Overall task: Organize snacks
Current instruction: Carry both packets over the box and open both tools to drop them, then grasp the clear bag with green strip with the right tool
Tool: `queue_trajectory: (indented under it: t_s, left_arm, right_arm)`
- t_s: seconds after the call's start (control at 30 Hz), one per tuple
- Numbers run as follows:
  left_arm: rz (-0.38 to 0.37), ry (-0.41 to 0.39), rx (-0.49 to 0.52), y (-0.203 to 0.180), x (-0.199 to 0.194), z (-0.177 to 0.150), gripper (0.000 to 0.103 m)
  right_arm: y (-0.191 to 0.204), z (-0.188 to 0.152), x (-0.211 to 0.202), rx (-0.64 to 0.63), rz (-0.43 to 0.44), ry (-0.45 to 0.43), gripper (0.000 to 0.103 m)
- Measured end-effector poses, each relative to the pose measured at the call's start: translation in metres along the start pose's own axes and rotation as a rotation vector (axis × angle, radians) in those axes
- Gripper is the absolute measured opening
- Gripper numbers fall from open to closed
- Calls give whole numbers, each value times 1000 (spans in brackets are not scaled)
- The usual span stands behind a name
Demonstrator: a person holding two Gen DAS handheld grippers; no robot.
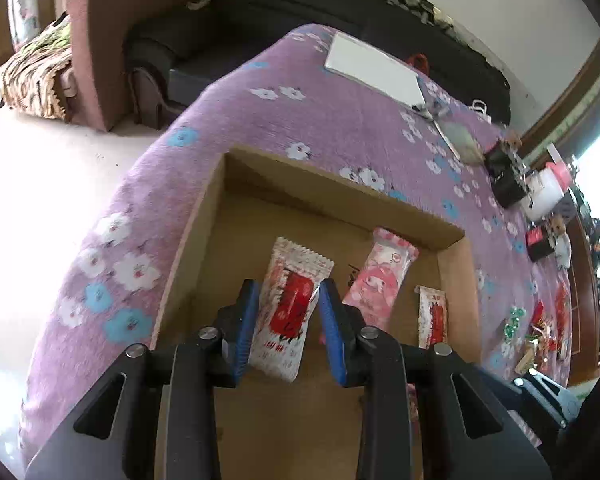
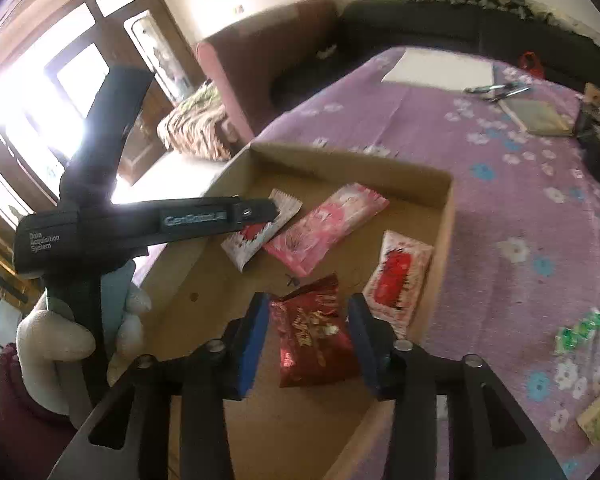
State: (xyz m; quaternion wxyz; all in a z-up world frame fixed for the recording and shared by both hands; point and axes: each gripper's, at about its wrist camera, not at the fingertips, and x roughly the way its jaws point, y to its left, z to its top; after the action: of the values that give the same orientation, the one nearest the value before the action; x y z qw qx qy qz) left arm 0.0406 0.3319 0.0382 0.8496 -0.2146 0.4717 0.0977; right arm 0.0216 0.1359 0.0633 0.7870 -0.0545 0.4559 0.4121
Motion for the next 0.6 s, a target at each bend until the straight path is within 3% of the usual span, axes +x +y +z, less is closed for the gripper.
queue_trajectory:
  t_s: [0.13,0.3,0.37,0.43,0.6]
  left_arm:
    - [-8,-50,-7,-4,-31,-11,29]
    - [-35,-96,11,-20,-74,-38,29]
    - [-69,-94,21,-29,-91,-55,36]
    - [-106,-106,37,-39,-105,-72,57]
    - [-190,-99,90,-65,-118,-110,61]
  right_arm:
    - [-14,-6,-34,25,0,-55,44]
    - [-54,-26,-84,75,-59,-129,47]
    - [-82,-40,-110,115,-107,-162,51]
    - [-114,-53,-133,162,-167,-189,51]
    - [-199,-88,-172,322,-309,-214,54]
